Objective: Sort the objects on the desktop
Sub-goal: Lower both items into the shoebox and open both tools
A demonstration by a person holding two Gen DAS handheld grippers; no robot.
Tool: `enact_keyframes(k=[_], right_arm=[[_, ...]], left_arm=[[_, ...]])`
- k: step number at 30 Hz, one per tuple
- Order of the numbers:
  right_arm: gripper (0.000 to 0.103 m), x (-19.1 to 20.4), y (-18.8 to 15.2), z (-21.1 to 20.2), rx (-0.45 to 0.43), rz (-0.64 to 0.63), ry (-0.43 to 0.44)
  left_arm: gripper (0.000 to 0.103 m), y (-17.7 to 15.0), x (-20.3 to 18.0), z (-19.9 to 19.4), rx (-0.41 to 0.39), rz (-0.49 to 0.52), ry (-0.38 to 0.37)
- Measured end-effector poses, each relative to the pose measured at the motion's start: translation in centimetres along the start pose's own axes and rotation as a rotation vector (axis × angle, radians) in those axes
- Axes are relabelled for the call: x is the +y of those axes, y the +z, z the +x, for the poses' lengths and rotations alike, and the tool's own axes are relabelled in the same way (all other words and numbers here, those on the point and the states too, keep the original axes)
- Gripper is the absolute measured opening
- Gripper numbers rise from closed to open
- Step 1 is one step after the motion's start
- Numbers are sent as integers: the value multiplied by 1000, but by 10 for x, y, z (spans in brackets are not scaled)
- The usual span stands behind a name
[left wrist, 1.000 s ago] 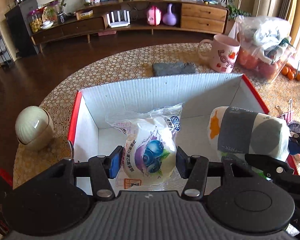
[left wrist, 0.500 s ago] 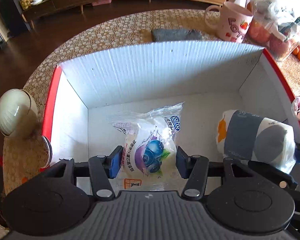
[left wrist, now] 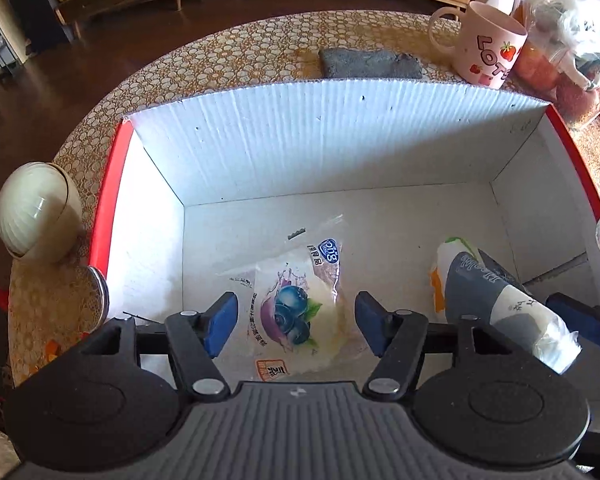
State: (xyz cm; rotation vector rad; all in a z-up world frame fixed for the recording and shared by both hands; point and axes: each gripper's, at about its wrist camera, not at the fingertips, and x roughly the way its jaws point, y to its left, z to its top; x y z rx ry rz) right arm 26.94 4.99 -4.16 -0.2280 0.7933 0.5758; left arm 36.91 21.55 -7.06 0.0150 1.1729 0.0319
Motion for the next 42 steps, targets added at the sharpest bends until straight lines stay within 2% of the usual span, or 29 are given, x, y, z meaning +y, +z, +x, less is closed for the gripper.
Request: enact_keyframes(k=[5,7,19,42], right_arm=[[46,-4,-3,-7,-2,24,-1],[58,-5,-4,-12,-10,29,-2],[73,-4,-3,-56,-84,39,20],[77,-22,-40,-134,-144,79,25]], left_arm=[[64,-3,-3,-16,-45,5,-7],[64,-6,-5,-24,-60,4,-15],[64,-25,-18,-76,-156,4,-61],[64,-88,-67,-144,-266,65,-89]])
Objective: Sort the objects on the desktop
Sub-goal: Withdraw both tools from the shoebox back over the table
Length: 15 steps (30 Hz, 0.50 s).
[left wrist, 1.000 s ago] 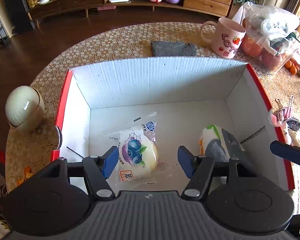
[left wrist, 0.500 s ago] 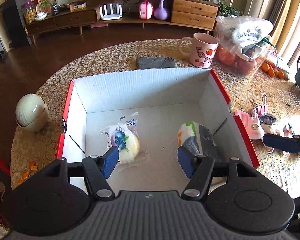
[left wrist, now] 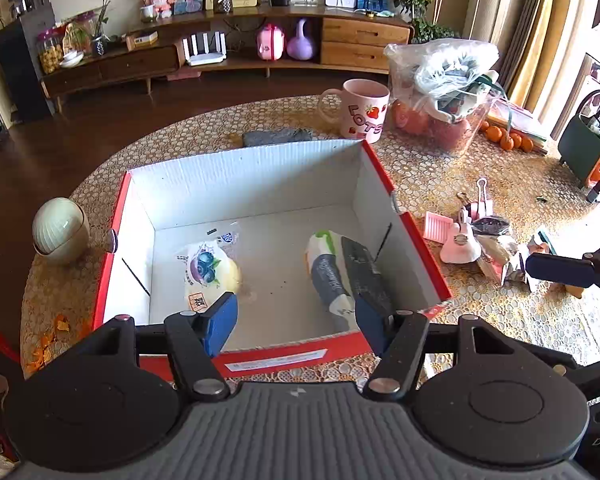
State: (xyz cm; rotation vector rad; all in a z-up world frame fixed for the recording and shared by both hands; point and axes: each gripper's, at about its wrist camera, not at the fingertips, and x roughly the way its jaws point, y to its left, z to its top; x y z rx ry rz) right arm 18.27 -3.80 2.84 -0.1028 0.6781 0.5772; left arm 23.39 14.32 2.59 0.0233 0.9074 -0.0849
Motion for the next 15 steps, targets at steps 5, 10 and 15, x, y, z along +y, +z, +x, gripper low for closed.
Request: enact_keyframes(k=[5,10,15], right_arm=[[80,-11,-10,-18,-14,17,3],[84,-21,-24,-37,-32,31,-5],[88,-33,-39,-55,-45,56,-11]], left_arm=[[64,-10,-16,-14,-43,-14,-28],[65,-21,-37,-25,-70,-7,-49],[73,-34,-57,-33,-92,-6,-76]])
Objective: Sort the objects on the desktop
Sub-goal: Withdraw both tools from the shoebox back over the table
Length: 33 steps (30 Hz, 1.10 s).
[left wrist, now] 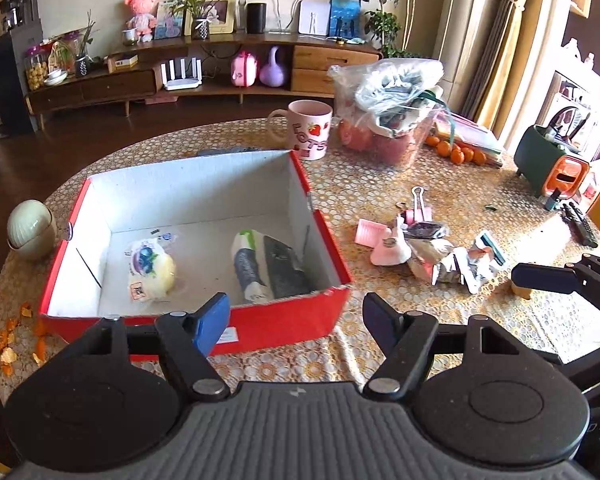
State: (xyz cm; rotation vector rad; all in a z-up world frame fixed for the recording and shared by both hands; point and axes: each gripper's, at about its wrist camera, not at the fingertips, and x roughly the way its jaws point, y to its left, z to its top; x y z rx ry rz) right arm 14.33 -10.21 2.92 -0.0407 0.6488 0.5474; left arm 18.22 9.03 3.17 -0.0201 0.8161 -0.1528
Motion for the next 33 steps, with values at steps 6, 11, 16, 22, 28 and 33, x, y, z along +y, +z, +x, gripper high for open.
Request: enact_keyframes(k=[6,11,16,22,28,33], right_arm=[[92,-11,-14,-17,-10,19,-17],[95,-23,-26,-32,-25,47,-28],[98,-37,-41,-45,-28,62,-52],[99,-56,-58,-56,-14,101,-80],[99,-73,-73,-61,-4,154,-109],[99,-85,-83,-63,4,168,-133]], left_arm=[[78,-16,-19,-4,-6,-23,-19],[79,-27,-35,-8,-14,-31,-43],[81,-38,-52,-12,-25,-38,-69],[83,-51,-77,-12,-27,2,-89],[84,-61,-101,-7,-12,30,-132],[91,-69,-119,1,-3,56,-157]])
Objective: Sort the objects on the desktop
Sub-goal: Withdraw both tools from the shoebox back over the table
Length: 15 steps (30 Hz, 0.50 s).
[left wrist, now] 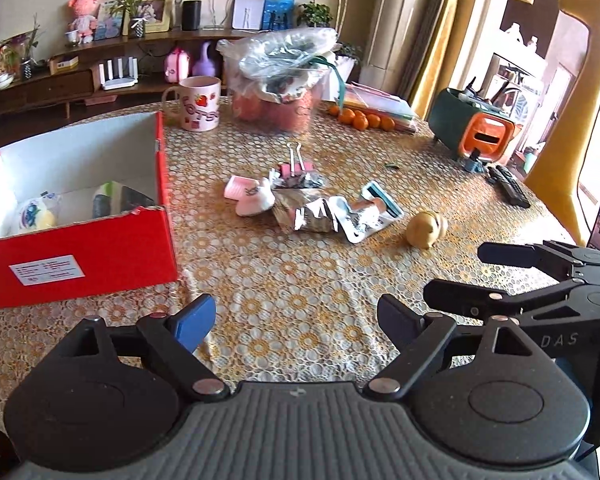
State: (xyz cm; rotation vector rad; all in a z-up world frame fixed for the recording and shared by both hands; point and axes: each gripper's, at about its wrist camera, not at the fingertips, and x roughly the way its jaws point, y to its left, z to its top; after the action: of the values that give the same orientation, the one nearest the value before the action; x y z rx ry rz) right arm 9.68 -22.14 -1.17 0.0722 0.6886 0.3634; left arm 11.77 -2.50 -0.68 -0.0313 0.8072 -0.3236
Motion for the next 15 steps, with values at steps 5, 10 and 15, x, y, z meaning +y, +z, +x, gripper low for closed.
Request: enact_keyframes(k=[5,10,15], right_arm=[[99,-15,-5,-1,3,29,-24],[99,-32,-12,0,11,53,-51],[99,-47,-17,2,18,73,-74]], left_arm=[[103,-4,-17,9,-7,33,-29],[103,-7,-32,23,0,60,-57],[103,-11,-40,37,13,59,-81]])
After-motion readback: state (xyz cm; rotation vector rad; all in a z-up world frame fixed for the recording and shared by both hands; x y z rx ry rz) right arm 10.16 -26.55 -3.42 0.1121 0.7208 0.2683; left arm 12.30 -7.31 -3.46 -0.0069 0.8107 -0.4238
